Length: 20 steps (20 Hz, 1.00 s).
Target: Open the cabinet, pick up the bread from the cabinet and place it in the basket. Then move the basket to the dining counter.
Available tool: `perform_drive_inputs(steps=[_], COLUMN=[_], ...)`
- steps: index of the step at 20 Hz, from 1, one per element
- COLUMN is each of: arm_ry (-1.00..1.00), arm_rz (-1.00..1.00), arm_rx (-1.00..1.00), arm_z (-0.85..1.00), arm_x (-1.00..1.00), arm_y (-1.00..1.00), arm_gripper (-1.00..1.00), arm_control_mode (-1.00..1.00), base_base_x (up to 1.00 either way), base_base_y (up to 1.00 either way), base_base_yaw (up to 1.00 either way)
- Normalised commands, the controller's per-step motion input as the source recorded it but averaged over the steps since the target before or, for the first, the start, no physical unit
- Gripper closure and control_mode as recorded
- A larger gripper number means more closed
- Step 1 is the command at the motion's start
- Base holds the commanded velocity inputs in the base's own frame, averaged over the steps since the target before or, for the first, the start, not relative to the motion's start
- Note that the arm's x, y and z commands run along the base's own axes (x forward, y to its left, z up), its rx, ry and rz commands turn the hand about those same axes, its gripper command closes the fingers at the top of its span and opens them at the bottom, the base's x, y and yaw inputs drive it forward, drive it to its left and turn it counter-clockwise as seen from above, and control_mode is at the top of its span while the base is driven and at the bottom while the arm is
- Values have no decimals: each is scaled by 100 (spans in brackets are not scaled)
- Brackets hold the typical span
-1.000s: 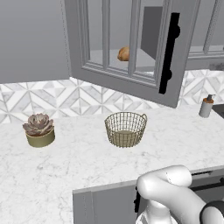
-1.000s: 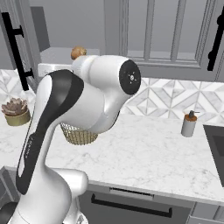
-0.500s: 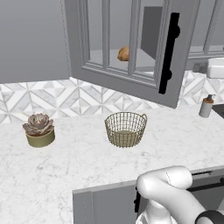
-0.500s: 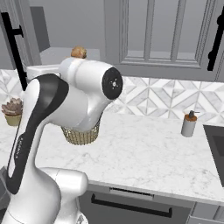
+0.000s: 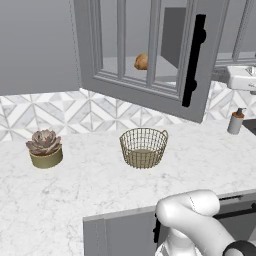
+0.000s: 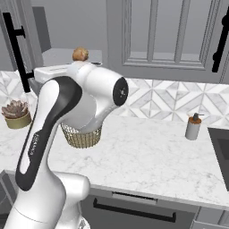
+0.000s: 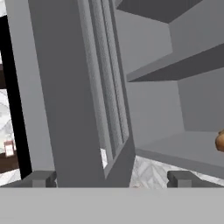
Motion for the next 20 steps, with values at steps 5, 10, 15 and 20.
perform_drive_inputs(steps=[5, 10, 15, 20], arm_ry=[0, 0, -1, -3], arm_rz=[20, 16, 8, 6], arm_rx=[4, 4, 0, 0], arm_z=[-3, -1, -12, -26], arm_x=[5, 2, 4, -15], arm_y=[6, 12, 35, 96], arm_gripper=[-100, -100, -100, -100], arm_control_mode=[-100, -100, -100, -100], base_base_x=[0, 0, 0, 0], base_base_y=[0, 0, 0, 0], base_base_yaw=[0, 0, 0, 0])
